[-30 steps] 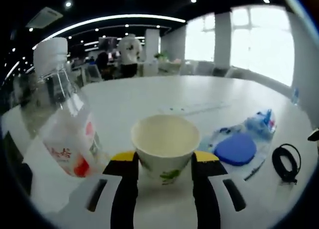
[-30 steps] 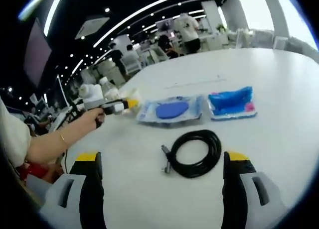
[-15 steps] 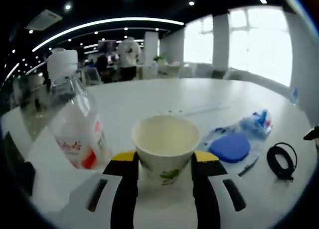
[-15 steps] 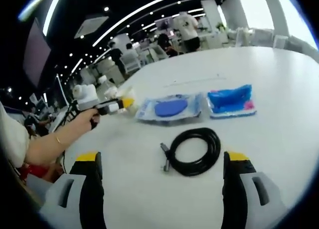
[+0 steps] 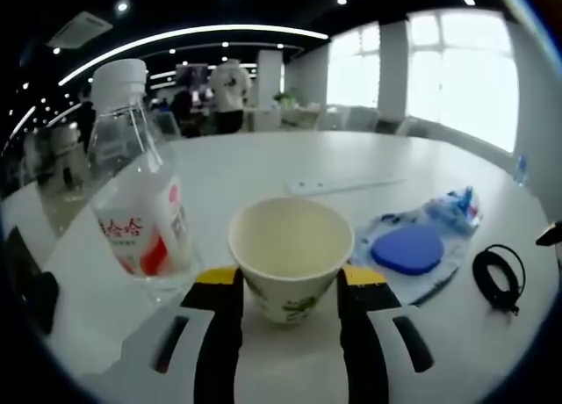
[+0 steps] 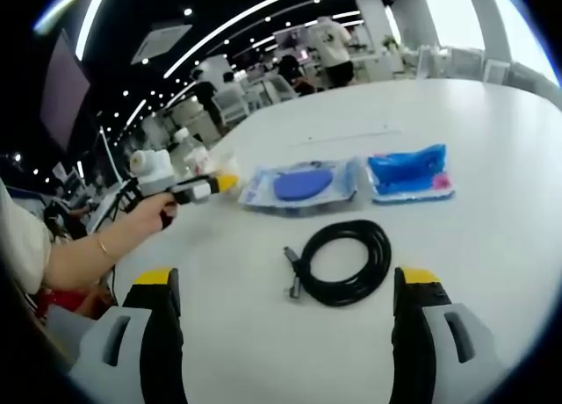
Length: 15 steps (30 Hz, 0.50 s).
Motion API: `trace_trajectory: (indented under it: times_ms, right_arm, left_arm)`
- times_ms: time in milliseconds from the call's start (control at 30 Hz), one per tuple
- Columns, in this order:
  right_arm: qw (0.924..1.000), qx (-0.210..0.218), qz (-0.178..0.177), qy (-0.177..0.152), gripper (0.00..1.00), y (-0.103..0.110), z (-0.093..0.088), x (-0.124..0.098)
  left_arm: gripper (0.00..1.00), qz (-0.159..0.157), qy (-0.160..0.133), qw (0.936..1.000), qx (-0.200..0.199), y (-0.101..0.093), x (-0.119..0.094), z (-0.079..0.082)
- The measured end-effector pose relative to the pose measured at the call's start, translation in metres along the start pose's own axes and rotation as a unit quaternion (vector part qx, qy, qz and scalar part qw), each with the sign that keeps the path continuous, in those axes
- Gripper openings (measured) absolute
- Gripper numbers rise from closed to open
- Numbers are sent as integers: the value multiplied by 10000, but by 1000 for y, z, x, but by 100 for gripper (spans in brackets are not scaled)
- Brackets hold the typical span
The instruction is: Arrange the tabletop items into an orderly group along one side of the table until the central work area is clear of visible clutter.
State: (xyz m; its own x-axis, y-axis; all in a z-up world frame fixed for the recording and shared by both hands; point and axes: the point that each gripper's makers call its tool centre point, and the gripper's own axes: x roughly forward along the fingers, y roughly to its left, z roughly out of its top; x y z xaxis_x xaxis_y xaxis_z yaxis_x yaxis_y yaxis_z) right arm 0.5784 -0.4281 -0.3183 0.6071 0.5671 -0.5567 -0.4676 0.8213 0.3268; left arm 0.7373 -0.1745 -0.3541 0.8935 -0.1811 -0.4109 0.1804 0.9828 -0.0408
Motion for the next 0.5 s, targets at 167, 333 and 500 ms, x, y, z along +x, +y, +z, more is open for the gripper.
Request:
trace_trajectory:
  times_ms: [167, 333, 500]
  right_arm:
    - [10000, -10, 2, 32, 99, 0, -1, -1]
    - [10000, 14, -1, -15, 99, -1, 1, -2]
    - [10000, 29, 7, -59, 99, -1, 3, -3]
  left_arm:
    - [54, 8, 23, 10000, 11, -3, -5, 0]
    - [57, -51, 98, 9999, 47, -6, -15, -3]
    - [57, -71, 198, 9998, 73, -6, -30, -8]
